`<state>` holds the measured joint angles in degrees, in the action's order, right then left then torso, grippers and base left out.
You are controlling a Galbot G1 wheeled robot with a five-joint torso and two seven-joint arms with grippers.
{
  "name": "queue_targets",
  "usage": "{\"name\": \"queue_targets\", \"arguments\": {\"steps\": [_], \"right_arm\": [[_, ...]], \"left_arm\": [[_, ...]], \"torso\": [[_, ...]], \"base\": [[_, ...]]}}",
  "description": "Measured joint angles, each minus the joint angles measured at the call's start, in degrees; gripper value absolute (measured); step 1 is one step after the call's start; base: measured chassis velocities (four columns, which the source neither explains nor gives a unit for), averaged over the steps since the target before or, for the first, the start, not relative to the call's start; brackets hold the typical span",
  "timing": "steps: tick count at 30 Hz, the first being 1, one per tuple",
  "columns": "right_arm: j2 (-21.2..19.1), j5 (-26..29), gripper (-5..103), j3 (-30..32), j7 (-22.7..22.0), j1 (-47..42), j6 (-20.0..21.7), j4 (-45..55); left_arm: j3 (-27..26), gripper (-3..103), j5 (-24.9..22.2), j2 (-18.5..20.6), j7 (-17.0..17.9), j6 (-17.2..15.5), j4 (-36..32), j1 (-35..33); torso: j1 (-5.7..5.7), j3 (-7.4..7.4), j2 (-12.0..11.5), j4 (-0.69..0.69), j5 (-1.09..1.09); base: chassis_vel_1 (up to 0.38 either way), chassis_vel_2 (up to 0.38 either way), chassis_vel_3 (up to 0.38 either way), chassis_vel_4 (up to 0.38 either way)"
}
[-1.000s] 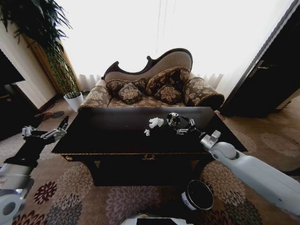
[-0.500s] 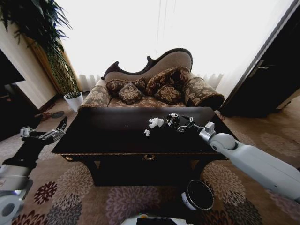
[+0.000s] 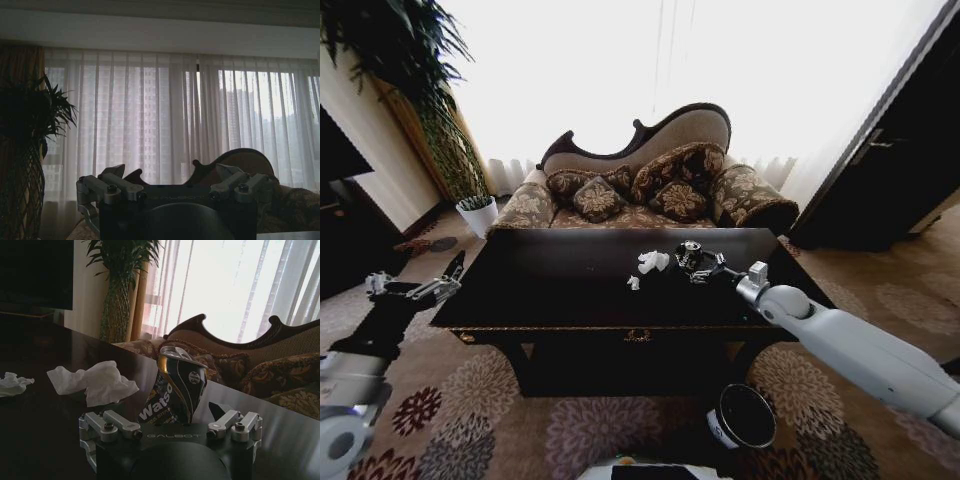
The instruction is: Move to the front of the table and place the trash on the table into the trash bin.
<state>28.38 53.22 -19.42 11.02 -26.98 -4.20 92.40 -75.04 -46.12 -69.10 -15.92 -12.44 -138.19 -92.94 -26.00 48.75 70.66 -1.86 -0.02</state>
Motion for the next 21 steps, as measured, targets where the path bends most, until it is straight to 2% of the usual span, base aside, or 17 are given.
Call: {"name": "queue_targets", "arguments": {"steps": [1, 2, 3, 6, 7, 8, 9, 11, 12, 15, 16, 18, 19, 20, 21], "right_arm": [[0.0, 0.0, 90, 0.0, 0.1, 0.0, -0.2, 0.0], [-0.1, 0.0, 90, 0.0, 0.2, 0.0, -0.4, 0.0], [-0.1, 0.0, 78, 0.0, 0.3, 0.0, -0.6, 0.0], [-0.2, 0.0, 78, 0.1, 0.4, -0.1, -0.8, 0.0], [-0.3, 0.0, 68, 0.1, 0.5, -0.2, -0.9, 0.0], [-0.3, 0.0, 68, 0.2, 0.5, -0.2, -0.9, 0.0], [-0.3, -0.1, 57, 0.3, 0.5, -0.3, -1.0, 0.0], [-0.3, -0.1, 57, 0.3, 0.5, -0.3, -1.0, 0.0], [-0.3, -0.1, 46, 0.5, 0.5, -0.5, -1.1, 0.0], [-0.4, -0.1, 46, 0.8, 0.5, -0.8, -1.3, 0.0], [-0.4, -0.1, 35, 1.1, 0.5, -1.0, -1.4, 0.2], [-0.5, -0.1, 35, 1.4, 0.5, -1.2, -1.5, 0.3], [-0.6, -0.1, 25, 1.7, 0.5, -1.5, -1.6, 0.6], [-0.7, -0.1, 25, 1.9, 0.5, -1.8, -1.6, 0.7], [-0.8, 0.0, 14, 2.6, 0.4, -2.3, -1.7, 1.3]], "left_arm": [[0.1, 100, 0.0, 0.0, 0.0, 0.0, 0.0, 0.0], [0.1, 100, 0.1, 0.0, -0.1, 0.0, 0.1, 0.0], [0.2, 100, 0.2, 0.0, -0.1, 0.0, 0.1, 0.1], [0.3, 100, 0.4, 0.0, -0.1, 0.1, 0.2, 0.1], [0.3, 100, 0.4, 0.0, -0.2, 0.1, 0.2, 0.1], [0.3, 100, 0.4, -0.1, -0.2, 0.1, 0.2, 0.1], [0.4, 100, 0.5, -0.1, -0.2, 0.1, 0.2, 0.1], [0.4, 100, 0.5, -0.1, -0.3, 0.2, 0.2, 0.1], [0.4, 100, 0.6, -0.2, -0.3, 0.2, 0.2, 0.1], [0.4, 100, 0.6, -0.2, -0.3, 0.3, 0.2, 0.0], [0.4, 100, 0.6, -0.2, -0.4, 0.3, 0.2, 0.0], [0.4, 100, 0.6, -0.2, -0.4, 0.3, 0.2, 0.0], [0.4, 100, 0.6, -0.2, -0.4, 0.3, 0.1, 0.0], [0.3, 100, 0.7, -0.2, -0.4, 0.3, 0.1, 0.0], [0.3, 100, 0.9, -0.3, -0.6, 0.4, 0.2, 0.0]], "torso": [[0.0, 0.0, 0.0, 0.0, 0.0], [0.0, 0.0, 0.0, 0.0, 0.0], [0.0, 0.0, 0.0, 0.0, 0.0], [0.0, 0.0, 0.0, 0.0, 0.0], [0.0, 0.0, 0.0, 0.0, 0.0], [0.0, 0.0, 0.0, 0.0, 0.0], [0.0, 0.0, 0.0, 0.0, 0.0], [0.0, 0.0, 0.0, 0.0, 0.0], [0.0, 0.0, 0.0, 0.0, 0.0], [0.0, 0.0, 0.0, 0.0, 0.0], [0.0, 0.0, 0.0, 0.0, 0.0], [0.0, 0.0, 0.0, 0.0, 0.0], [0.0, 0.0, 0.0, 0.0, 0.0], [0.0, 0.0, 0.0, 0.0, 0.0], [0.0, 0.0, 0.0, -0.01, 0.0]], "base": [[0.0, 0.0, 0.0, 0.0], [0.0, 0.0, 0.0, 0.0], [0.0, 0.0, 0.0, 0.0], [0.0, 0.0, 0.0, 0.0], [0.0, 0.0, 0.0, 0.0], [0.0, 0.0, 0.0, 0.0], [0.0, 0.0, 0.0, 0.0], [0.0, 0.0, 0.0, 0.0], [0.0, 0.0, 0.0, 0.0], [0.0, 0.0, 0.0, 0.0], [0.0, 0.0, 0.0, 0.0], [0.0, 0.0, 0.0, 0.0], [0.0, 0.0, 0.0, 0.0], [0.0, 0.0, 0.0, 0.0], [0.0, 0.0, 0.0, 0.0]]}}
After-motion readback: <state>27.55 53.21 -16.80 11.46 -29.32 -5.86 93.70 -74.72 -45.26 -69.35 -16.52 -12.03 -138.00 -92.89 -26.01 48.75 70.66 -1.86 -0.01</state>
